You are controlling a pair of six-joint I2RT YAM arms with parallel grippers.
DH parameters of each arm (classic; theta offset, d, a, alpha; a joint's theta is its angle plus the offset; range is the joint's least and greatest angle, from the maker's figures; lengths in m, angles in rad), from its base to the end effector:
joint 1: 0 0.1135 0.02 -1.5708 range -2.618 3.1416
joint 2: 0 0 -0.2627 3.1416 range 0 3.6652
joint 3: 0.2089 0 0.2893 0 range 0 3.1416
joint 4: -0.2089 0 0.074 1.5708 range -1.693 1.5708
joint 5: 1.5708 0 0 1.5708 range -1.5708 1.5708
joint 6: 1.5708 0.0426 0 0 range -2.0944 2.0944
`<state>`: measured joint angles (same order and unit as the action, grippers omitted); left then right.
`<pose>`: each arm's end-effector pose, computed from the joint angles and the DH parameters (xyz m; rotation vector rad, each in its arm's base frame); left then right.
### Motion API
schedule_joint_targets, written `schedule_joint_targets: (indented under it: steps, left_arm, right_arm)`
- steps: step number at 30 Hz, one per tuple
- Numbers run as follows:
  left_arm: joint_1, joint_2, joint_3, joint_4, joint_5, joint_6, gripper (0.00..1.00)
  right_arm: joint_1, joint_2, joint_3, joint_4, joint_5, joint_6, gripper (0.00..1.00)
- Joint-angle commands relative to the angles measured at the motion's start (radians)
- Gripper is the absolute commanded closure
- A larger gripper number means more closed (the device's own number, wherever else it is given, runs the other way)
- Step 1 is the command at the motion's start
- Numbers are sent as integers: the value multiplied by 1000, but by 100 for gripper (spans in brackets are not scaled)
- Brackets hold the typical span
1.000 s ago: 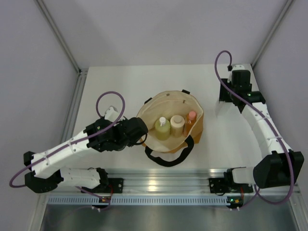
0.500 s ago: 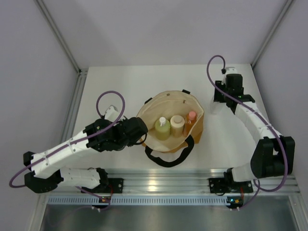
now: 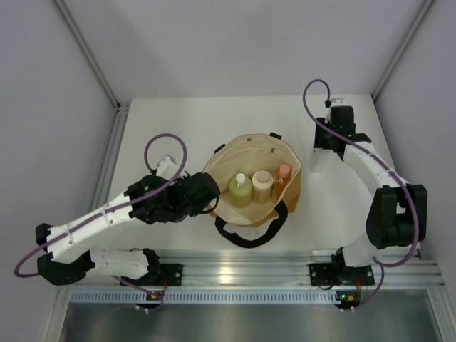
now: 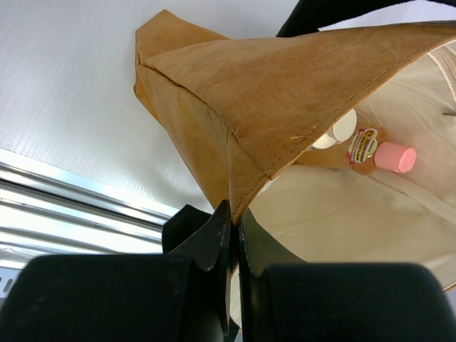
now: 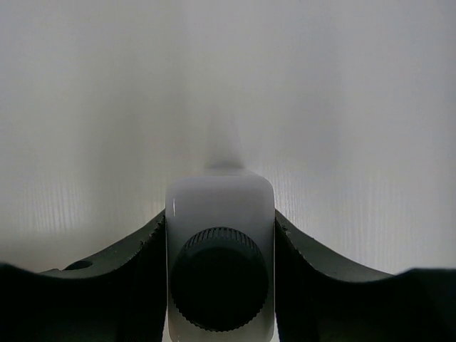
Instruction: Take the personal care products out of the canvas bag
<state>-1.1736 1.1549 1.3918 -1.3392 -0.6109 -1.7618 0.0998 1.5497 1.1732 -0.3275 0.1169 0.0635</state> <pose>0.1092 -0.1972 0.3814 -0.8851 2.2874 -0.5012 0.3869 0.0337 0.2526 0.0203 2.2693 -0.0467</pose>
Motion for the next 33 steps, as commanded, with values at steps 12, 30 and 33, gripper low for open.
schedule_joint_targets:
  steps: [12,30,33]
  left_arm:
    - [-4,-1,19,-120,0,4,93]
    - [-4,57,90,-112,-36,48,95]
    - [-4,65,95,-98,-35,55,98]
  right_arm:
    - [-20,6,167,-59,17,25,23]
    - [196,-307,394,-234,-141,185,19]
    - [299,-345,436,-234,-181,191,23]
